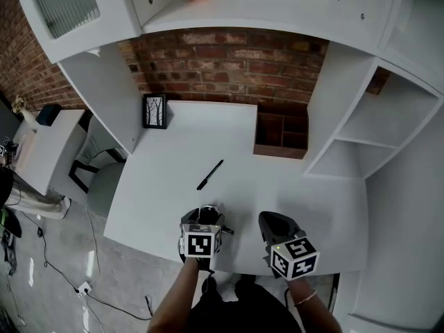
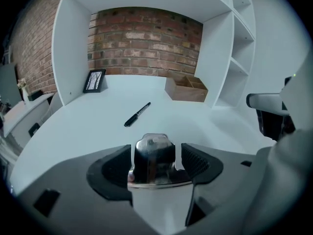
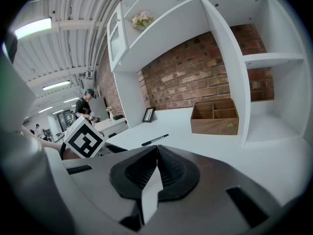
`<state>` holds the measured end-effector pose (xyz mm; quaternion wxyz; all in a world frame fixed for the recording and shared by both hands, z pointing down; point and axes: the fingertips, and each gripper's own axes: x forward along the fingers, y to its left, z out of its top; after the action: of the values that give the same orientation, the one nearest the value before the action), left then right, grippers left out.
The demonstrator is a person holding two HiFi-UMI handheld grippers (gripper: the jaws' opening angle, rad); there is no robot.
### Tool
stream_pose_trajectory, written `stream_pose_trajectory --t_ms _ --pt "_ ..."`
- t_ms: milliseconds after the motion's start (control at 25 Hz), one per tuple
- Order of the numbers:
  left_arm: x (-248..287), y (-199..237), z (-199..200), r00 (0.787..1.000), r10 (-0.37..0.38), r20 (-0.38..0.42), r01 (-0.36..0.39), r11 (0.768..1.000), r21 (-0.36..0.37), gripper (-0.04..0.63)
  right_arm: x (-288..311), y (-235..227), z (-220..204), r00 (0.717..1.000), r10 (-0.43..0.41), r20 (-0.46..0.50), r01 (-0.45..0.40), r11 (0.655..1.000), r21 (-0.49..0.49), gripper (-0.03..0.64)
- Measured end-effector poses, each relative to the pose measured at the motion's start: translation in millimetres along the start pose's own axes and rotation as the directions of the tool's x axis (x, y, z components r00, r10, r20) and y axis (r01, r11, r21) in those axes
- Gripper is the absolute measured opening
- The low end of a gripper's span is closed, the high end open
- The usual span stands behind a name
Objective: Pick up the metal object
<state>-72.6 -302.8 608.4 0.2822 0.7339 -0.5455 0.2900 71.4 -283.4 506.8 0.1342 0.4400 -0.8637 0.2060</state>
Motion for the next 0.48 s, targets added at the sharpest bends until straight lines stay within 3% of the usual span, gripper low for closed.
stream_pose_trajectory --t_ms 200,480 --pt "9 0 -6 0.999 0.016 -0.042 -0.015 1.0 0.005 0.304 4 -5 -1 1.0 0.007 -0.01 -0.007 1.0 0.006 0.005" --pt "18 0 -8 0.999 0.03 -0.036 -0.03 0.999 0.019 0.301 5 -8 -4 1.0 0.009 -0.025 -0.008 1.0 0.008 0.005"
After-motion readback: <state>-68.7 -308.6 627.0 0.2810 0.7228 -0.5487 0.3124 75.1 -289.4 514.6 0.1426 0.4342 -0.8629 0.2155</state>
